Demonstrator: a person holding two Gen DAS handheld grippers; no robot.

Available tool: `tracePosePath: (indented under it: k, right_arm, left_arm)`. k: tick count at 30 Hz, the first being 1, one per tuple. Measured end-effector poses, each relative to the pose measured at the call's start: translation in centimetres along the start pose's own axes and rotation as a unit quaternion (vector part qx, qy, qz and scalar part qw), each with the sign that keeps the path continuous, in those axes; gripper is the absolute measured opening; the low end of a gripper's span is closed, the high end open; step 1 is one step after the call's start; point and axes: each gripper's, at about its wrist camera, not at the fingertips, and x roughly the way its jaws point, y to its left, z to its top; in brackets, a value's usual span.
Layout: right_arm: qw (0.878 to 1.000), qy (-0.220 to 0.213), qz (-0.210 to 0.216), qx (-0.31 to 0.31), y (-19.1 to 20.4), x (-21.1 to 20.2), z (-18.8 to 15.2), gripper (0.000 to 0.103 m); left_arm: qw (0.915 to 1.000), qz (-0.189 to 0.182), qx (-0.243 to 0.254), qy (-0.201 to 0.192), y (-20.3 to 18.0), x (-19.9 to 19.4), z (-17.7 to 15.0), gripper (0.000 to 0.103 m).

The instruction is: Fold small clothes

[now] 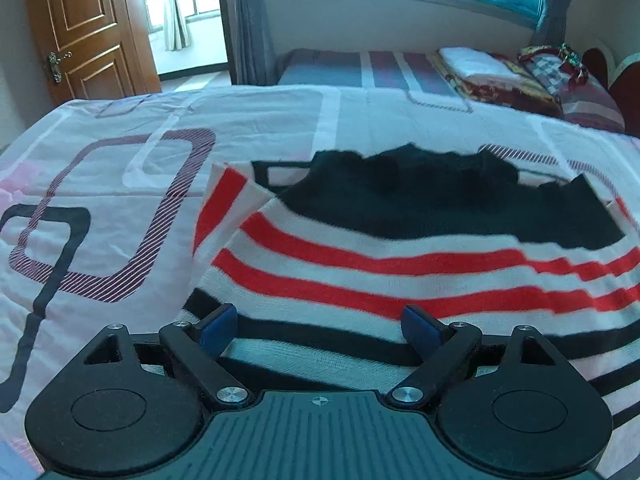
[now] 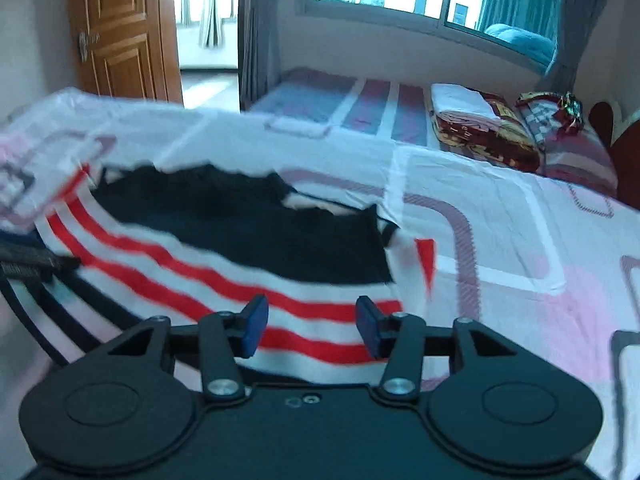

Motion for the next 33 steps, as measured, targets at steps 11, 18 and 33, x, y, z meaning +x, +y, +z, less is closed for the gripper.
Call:
tracePosePath:
  k: [11,18,33]
  right_arm:
    - [0.995,-0.009,0.065,0.075,4.1,4.6,-1.7,0.049]
    - [0.995,-0.02,0.065,0.07,3.6,4.3,-3.0,0.052]
    - [0.994,-0.023,0.026,0.107,4.8,2.3,-3.5,0.057]
  left_arm:
    - [0.9995,0.024,-0.001,0.022,-2.0,1.5,0.2,0.088]
    - [0.9995,0.022,-0.001,0.025,-1.7,1.4,0.3,0.088]
    - [0.9992,-0.014,0.03,0.022,-1.0,1.6,0.6,0.088]
